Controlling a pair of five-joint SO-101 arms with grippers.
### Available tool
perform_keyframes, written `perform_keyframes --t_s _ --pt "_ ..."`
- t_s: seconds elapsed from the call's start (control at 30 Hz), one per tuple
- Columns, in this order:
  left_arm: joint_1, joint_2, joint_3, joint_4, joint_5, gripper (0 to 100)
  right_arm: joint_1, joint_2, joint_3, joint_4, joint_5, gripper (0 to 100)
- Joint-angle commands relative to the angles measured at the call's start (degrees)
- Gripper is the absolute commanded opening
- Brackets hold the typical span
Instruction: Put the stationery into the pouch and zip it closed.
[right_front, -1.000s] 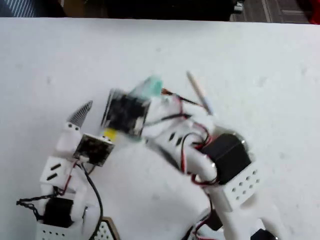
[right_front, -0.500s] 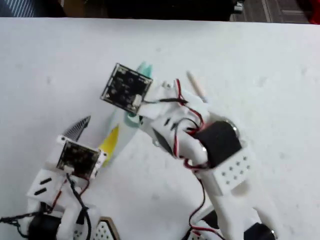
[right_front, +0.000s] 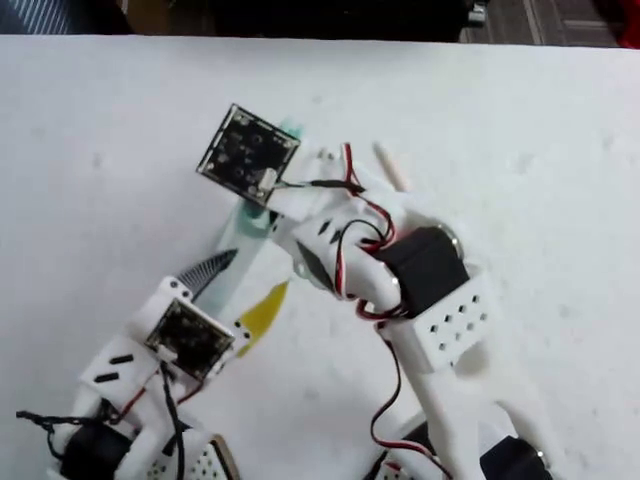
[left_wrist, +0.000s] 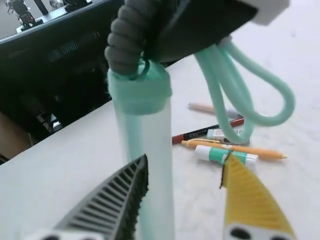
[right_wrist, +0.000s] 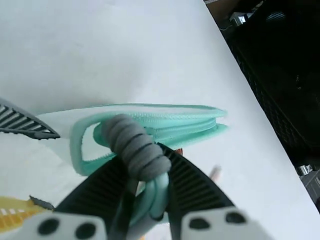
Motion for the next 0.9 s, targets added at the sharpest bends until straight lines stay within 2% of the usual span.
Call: perform_keyframes --t_s 0.0,0.2,0.33,0.43,0.53,0.67,0.87 --pt "-0.5 0.7 5.2 -7.6 0.5 26 -2.6 -0.3 -0.4 1.0 -0.7 1.7" --pt "-8.0 0.7 10.9 -15.2 0.6 26 -3.5 -0.3 -0.4 1.2 -1.0 1.7" --pt "-9.7 0.7 12.0 -15.5 0.6 26 -3.5 -0.3 -0.4 1.2 -0.7 1.7" --pt "-10.0 0.7 9.7 -12.3 1.1 26 -3.5 -0.3 -0.4 1.2 -0.6 1.7" --pt "-11.6 0.7 3.8 -5.4 4.0 26 -3.3 -0.2 -0.3 1.2 -0.6 1.7" --pt "-12.1 0.7 -5.4 2.7 4.0 26 -3.3 -0.2 -0.3 1.2 -0.6 1.7" --pt "-12.2 0.7 -8.3 2.9 -0.4 26 -3.6 -0.3 -0.3 2.2 -0.6 1.7"
